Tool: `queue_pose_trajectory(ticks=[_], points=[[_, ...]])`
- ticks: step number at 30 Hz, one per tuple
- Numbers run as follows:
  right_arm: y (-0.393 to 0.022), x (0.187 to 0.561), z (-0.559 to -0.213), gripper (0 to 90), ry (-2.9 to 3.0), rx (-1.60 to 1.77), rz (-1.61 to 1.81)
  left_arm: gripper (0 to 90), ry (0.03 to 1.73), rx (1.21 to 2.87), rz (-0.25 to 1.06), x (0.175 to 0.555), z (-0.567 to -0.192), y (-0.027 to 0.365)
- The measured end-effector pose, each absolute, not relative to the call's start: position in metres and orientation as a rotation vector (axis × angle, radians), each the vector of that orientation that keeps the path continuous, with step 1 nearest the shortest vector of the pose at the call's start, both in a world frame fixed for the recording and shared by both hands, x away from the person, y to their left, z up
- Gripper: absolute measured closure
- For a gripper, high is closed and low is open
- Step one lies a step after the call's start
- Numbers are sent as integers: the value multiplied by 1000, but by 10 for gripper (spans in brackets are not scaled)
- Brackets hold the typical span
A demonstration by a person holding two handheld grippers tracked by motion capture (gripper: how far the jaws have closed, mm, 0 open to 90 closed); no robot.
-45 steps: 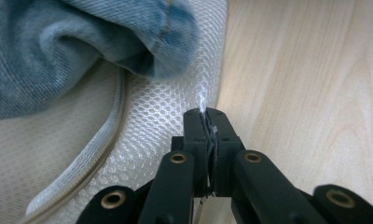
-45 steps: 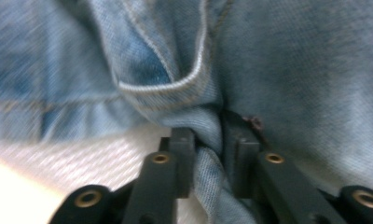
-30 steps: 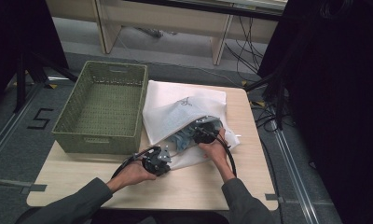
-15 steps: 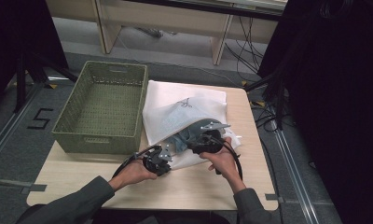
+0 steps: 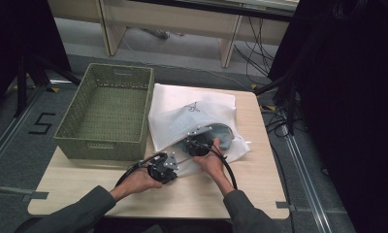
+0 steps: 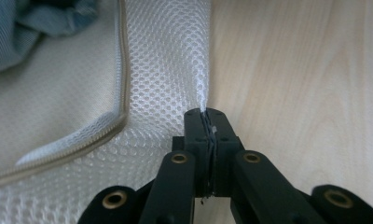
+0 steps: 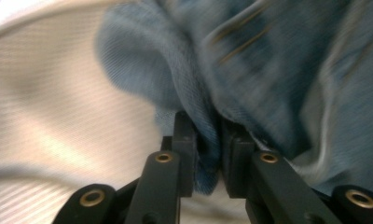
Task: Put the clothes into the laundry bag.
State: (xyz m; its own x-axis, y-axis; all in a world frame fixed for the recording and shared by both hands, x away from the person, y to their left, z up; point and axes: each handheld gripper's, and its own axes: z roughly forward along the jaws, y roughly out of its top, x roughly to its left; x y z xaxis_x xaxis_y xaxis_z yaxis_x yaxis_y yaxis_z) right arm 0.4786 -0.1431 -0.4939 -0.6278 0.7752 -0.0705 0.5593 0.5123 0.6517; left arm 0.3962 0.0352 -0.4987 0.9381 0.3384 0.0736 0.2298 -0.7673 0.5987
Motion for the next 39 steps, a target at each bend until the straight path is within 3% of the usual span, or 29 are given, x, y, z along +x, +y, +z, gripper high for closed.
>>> queue_pose_trajectory(ticks=[12,19,22,31,39], points=[[-139,519,-492,789,2331,1132,840,881,447,2505,224,393,-497,42],[-144,490,-470,614,2441,1120,965,845,529,2513,203,400,-495,54],[-159,472,-457,575,2416,1106,1018,801,515,2527,231,399,-493,53],[-223,457,-445,460,2304,1289,986,524,402,2409,265,402,-483,17],[-233,463,-460,412,2301,1280,891,480,394,2380,260,416,-497,-24]])
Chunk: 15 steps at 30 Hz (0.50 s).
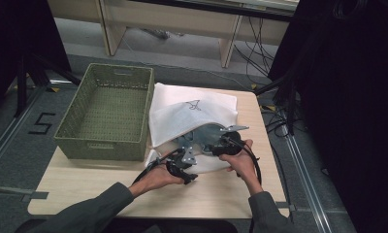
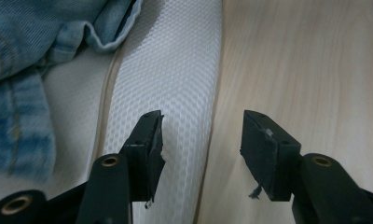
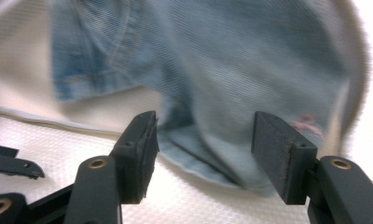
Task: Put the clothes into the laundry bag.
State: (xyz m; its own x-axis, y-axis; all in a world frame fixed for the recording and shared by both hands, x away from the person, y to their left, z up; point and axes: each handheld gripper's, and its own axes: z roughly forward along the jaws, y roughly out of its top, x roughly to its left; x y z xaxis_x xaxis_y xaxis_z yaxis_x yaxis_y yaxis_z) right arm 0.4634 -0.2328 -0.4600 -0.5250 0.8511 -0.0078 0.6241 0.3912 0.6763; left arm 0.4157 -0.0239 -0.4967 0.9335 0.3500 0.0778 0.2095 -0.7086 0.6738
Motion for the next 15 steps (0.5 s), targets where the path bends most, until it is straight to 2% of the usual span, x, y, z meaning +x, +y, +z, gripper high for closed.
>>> queue_pose_trajectory(ticks=[3,4,5,8,9,11,15], points=[[-238,468,-465,422,2273,1324,879,518,409,2378,241,419,-502,-30],[-239,470,-468,451,2280,1328,877,536,413,2380,236,420,-503,-31],[-238,472,-472,494,2293,1304,867,567,394,2388,246,420,-505,-31],[-230,476,-486,733,2358,1240,800,731,414,2375,227,422,-505,-29],[-227,478,-490,781,2369,1185,778,768,411,2387,210,423,-505,-28],[-219,478,-491,818,2371,1153,764,826,393,2391,222,423,-505,-26],[-202,471,-485,835,2406,1172,847,857,386,2400,230,419,-504,-28]])
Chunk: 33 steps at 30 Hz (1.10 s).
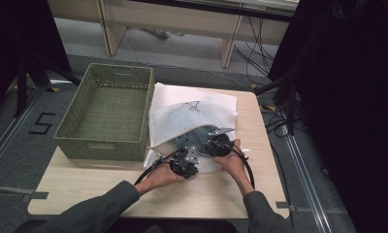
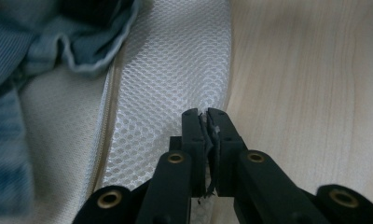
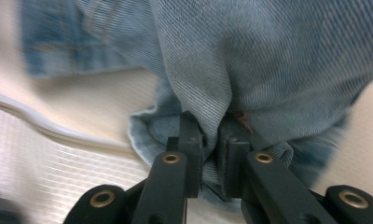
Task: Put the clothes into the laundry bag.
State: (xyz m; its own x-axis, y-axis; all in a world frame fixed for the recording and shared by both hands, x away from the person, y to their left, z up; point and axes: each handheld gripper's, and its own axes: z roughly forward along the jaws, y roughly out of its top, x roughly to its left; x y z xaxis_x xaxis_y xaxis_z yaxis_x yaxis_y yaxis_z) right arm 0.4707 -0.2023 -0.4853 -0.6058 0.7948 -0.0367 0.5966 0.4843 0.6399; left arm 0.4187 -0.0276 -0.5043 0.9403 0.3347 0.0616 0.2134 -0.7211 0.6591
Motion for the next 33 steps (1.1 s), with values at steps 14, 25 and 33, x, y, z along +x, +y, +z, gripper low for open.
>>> queue_pose_trajectory(ticks=[14,25,33], points=[[-194,509,-500,844,2216,1265,856,881,367,2426,201,401,-502,-24],[-201,476,-466,577,2253,1265,1071,847,369,2423,214,404,-502,-24],[-192,465,-477,716,2324,1255,1025,861,372,2413,227,402,-503,-25]])
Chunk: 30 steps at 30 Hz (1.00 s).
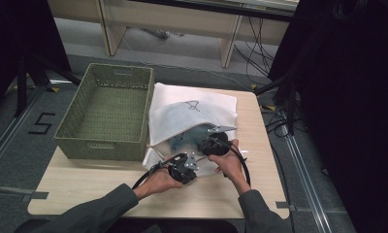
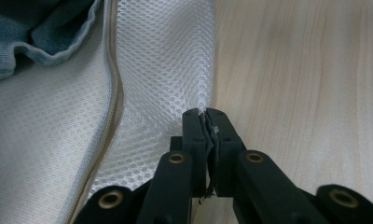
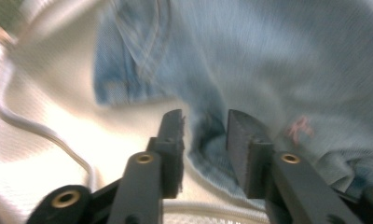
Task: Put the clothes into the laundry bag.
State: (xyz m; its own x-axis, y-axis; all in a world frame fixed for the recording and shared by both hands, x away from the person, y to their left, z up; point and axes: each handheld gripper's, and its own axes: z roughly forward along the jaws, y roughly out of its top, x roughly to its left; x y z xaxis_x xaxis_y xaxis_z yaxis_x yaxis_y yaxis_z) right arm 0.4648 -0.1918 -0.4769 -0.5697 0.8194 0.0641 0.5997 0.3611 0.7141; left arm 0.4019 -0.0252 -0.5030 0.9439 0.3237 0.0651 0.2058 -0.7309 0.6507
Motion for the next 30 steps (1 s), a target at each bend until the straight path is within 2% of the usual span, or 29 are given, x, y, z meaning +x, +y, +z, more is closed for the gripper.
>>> queue_pose_trajectory(ticks=[5,12,17,21,27,30], points=[[-192,482,-498,845,2317,1277,838,871,356,2436,226,401,-502,-24],[-210,508,-504,874,2190,1322,803,874,348,2433,252,399,-502,-24],[-205,498,-491,680,2206,1386,915,840,362,2428,240,401,-502,-22],[-204,478,-468,581,2265,1289,993,730,374,2424,202,398,-501,-22],[-215,459,-425,534,2163,1176,1147,615,385,2406,179,389,-487,-15],[-219,456,-416,518,2133,1142,1132,551,420,2380,155,382,-480,-8]])
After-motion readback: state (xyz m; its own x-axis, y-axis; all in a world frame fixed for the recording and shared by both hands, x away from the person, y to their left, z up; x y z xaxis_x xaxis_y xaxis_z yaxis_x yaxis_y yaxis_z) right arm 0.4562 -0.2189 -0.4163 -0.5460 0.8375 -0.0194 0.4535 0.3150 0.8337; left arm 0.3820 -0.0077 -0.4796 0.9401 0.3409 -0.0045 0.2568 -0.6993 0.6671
